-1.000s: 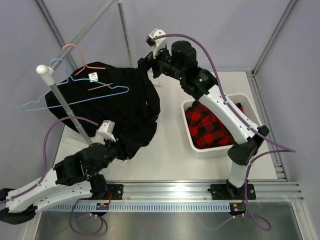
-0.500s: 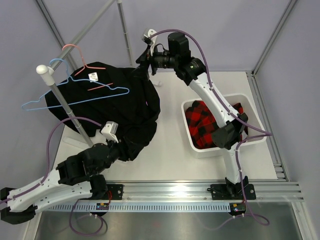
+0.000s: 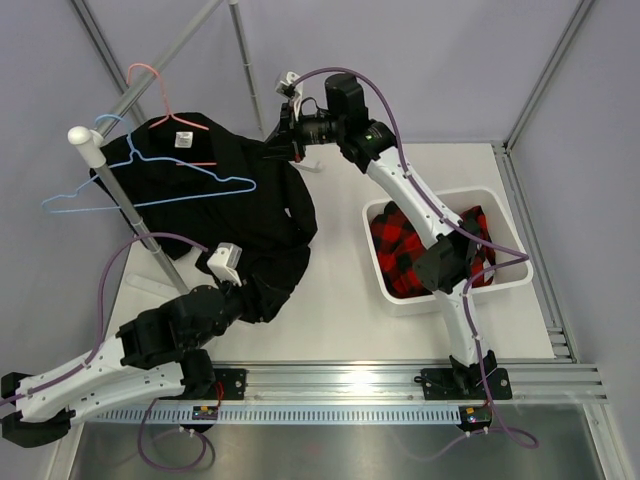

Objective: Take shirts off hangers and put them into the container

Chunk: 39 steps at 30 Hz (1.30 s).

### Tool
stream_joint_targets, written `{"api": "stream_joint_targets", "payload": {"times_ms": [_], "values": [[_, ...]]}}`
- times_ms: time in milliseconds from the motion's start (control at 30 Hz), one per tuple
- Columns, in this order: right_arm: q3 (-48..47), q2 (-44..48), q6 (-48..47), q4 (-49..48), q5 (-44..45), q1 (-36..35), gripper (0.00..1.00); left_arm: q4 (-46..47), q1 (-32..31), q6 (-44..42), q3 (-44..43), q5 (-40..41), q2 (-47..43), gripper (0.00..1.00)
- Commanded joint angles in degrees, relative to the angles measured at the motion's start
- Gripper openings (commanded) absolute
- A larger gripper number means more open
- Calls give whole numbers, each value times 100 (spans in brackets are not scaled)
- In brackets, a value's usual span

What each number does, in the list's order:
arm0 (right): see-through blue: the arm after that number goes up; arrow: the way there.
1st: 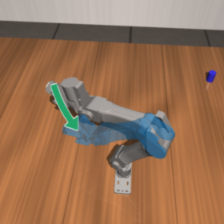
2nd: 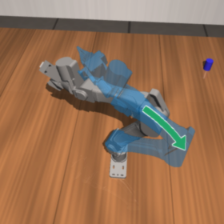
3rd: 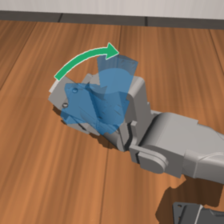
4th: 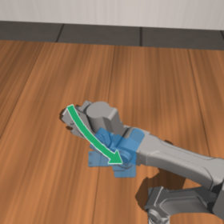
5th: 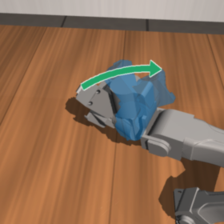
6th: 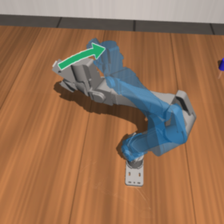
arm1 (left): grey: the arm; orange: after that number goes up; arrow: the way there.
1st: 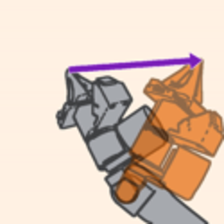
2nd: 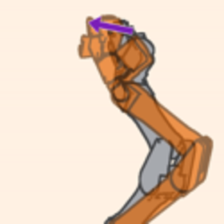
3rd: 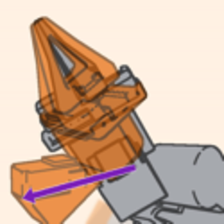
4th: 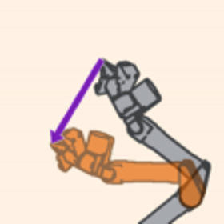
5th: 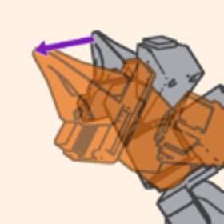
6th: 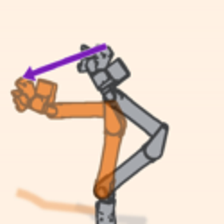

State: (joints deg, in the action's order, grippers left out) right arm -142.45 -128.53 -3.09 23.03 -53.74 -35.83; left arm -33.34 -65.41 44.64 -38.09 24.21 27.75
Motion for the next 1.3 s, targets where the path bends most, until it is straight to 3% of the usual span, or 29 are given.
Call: {"api": "stream_joint_targets", "payload": {"times_ms": [0, 100, 300, 667, 867, 1067, 1267], "values": [[-213, 109, 292, -579, -409, 15, 0, 249, -16, -26, -15, -74, -41, 61], [111, 345, 809, -1194, -533, 6, 0, 276, -16, -26, 3, -100, -41, 61], [709, 1145, 995, -1766, -550, 15, 0, 284, -16, -35, -32, -162, -6, 61], [2098, 2903, 3, -687, 469, 77, 0, 504, -16, -649, -822, -408, 643, 64], [2748, 3543, -297, -203, 1784, 85, 0, 347, -16, -1326, -2394, -532, 1626, 65], [4716, 4880, -148, -641, 3358, 85, 0, -110, -16, -2091, -4363, 110, 2524, 67], [6123, 6074, 526, -659, 3853, 85, 0, -50, -16, -2671, -5462, 662, 3227, 68]]}}
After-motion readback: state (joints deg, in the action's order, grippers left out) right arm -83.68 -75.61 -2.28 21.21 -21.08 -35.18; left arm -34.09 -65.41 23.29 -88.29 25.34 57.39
